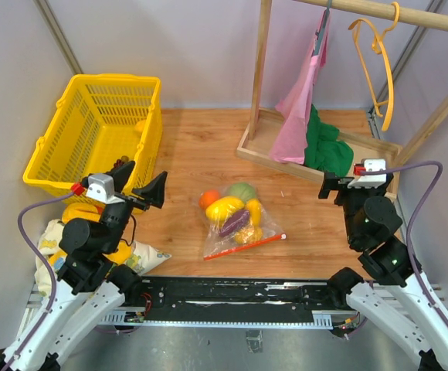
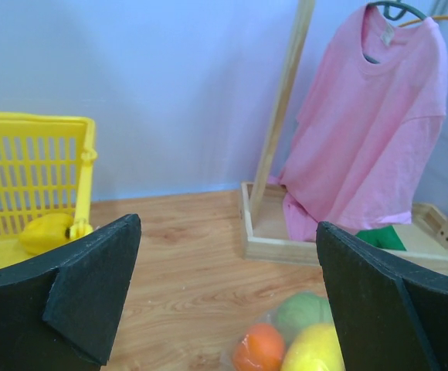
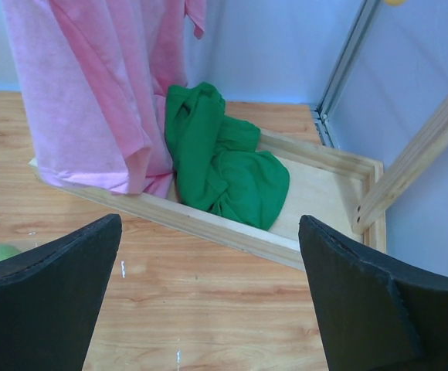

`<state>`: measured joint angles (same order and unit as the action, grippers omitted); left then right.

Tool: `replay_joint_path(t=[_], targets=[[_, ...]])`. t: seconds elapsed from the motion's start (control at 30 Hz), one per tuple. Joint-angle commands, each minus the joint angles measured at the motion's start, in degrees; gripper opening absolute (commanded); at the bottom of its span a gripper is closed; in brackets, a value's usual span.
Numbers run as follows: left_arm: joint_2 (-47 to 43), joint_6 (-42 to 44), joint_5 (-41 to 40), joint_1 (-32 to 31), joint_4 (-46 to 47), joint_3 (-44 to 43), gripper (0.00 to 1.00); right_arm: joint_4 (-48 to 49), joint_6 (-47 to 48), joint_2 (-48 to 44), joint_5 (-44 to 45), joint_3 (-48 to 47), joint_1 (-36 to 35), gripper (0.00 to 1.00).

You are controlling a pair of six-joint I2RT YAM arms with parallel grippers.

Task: Place the food in the zip-top bag and seal the zipper
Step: Reset both arms

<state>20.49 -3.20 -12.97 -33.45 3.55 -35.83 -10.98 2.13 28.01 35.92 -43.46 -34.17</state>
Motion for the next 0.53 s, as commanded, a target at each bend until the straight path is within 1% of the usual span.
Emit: replay_joint_path(t=[0.0, 0.1, 0.5], targets=[[-3.4, 0.0, -5.8, 1.0, 4.5, 2.7, 0.99, 1.7, -2.5, -0.5, 3.5, 1.3, 1.0, 0.98], [-4.3, -0.3, -6.0, 1.6, 5.1, 3.6, 0.99, 1.9, -2.4, -0.7, 3.1, 1.4, 1.0, 0.98], [-2.9, -0.1, -5.0, 3.0, 4.4, 3.7, 0.99, 2.7, -1.7, -0.9, 2.2, 1.5, 1.0, 0.98]])
